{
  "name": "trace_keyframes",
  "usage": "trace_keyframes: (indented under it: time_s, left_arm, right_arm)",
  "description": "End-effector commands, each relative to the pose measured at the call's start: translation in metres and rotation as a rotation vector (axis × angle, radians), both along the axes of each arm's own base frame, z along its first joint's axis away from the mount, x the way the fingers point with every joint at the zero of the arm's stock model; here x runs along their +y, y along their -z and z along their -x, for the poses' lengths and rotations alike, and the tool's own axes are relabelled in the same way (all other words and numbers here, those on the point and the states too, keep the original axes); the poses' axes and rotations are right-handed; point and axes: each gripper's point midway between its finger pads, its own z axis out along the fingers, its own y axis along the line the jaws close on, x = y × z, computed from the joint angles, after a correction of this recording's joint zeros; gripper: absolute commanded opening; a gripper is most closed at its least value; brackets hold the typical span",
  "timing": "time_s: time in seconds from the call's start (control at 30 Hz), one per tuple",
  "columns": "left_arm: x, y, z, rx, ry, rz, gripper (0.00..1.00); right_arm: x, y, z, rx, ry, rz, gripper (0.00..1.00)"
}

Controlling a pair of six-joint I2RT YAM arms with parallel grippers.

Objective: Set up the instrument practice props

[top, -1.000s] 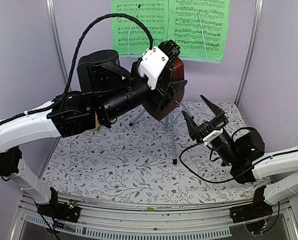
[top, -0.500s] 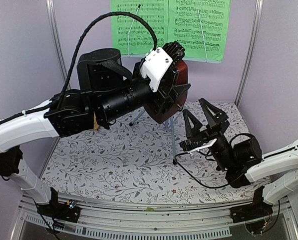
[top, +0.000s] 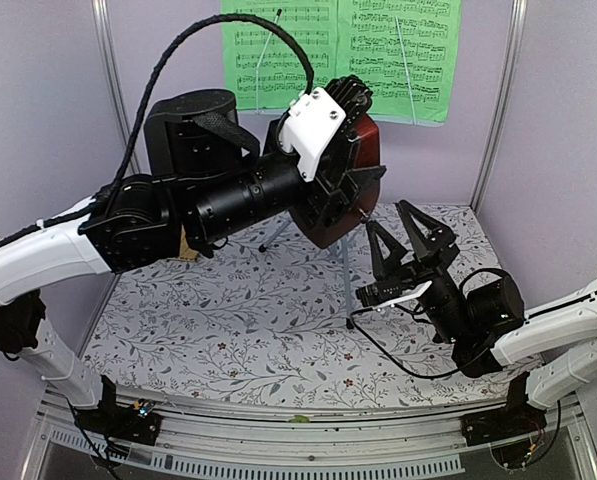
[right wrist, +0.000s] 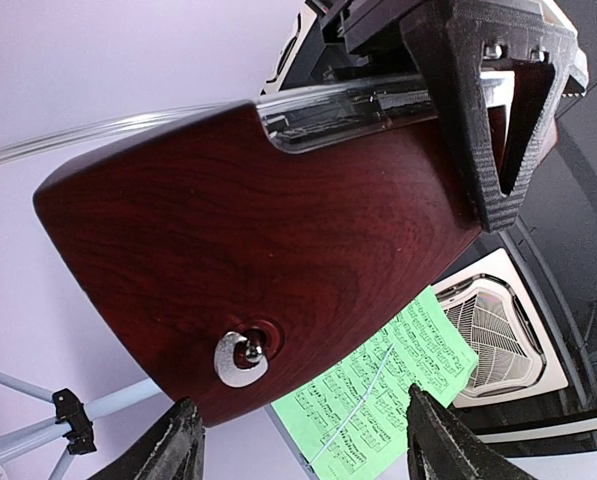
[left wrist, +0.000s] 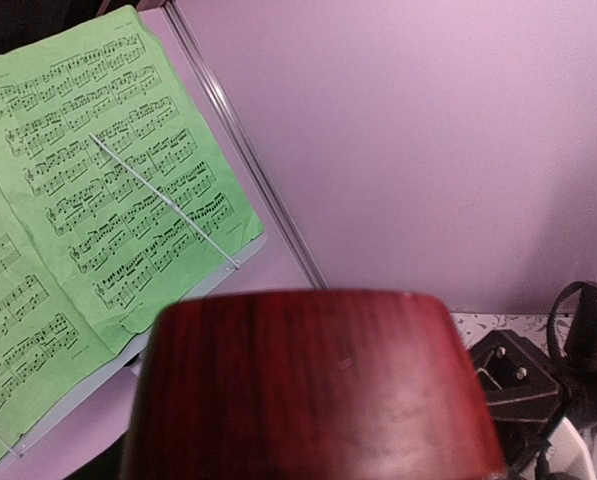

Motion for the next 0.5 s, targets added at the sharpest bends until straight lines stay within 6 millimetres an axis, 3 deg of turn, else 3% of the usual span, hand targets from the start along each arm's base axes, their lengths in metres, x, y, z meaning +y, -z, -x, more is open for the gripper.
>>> trace_keyframes:
  time_s: [0.0,0.47]
  left_arm:
    - [0.0167,-0.0571,0.0143,-0.036,0.032,0.162,0.0]
    - [0.007,-0.0485,0.013,-0.013,0.038,0.149,0.0]
  right_arm:
    - [-0.0121,-0.0123,0.006,-0.019,0.008,-0.068,0.7]
    - [-0.0095,-0.0153,0.0106,-0.032,0.003,-0.071,0.66]
